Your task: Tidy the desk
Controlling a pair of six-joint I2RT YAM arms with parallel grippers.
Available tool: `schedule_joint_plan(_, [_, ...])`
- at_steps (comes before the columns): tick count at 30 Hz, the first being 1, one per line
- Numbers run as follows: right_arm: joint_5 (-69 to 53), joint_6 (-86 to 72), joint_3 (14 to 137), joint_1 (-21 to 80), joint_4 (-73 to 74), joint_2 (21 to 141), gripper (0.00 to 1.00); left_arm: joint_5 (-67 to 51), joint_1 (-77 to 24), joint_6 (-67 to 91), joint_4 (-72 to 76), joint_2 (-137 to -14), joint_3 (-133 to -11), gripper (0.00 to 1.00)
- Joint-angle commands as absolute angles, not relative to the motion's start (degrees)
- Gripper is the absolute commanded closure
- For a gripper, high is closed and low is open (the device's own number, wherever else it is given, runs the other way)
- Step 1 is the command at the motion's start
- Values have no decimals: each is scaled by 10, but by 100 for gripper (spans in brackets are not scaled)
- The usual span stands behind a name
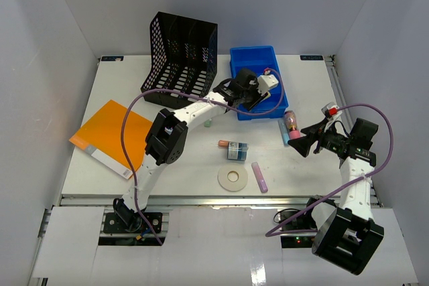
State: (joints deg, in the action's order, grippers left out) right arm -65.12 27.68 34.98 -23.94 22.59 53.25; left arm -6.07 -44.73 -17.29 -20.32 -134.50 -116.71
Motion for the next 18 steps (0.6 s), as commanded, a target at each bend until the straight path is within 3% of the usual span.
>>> schedule_joint_plan(1, [-668, 287, 348, -240, 228, 529, 10, -68, -444, -157, -190, -1322, -1165, 50])
schedule_joint_plan(6, [-666, 290, 348, -240, 228, 528, 10, -64, -445, -126, -190, -1298, -1168, 39])
schedule_joint_plan(9, [-664, 299, 349, -240, 234, 529, 10, -55, -444, -97, -191, -1262, -1164, 28])
schedule_joint_plan(11, [-664, 310, 351, -239, 241, 530, 10, -48, -441, -73, -192, -1231, -1151, 11])
schedule_joint_plan(12, [-664, 315, 352, -239, 244, 530, 10, -47, -441, -62, -192, -1229, -1140, 10])
schedule_joint_plan(13, [-664, 319, 355, -238, 252, 532, 10, -47, -437, -50, -191, -1198, -1112, 3])
schedule_joint_plan(18, [-634, 336, 392, -200, 278, 555, 9, -80, -413, 19, -148, -1031, -911, 2])
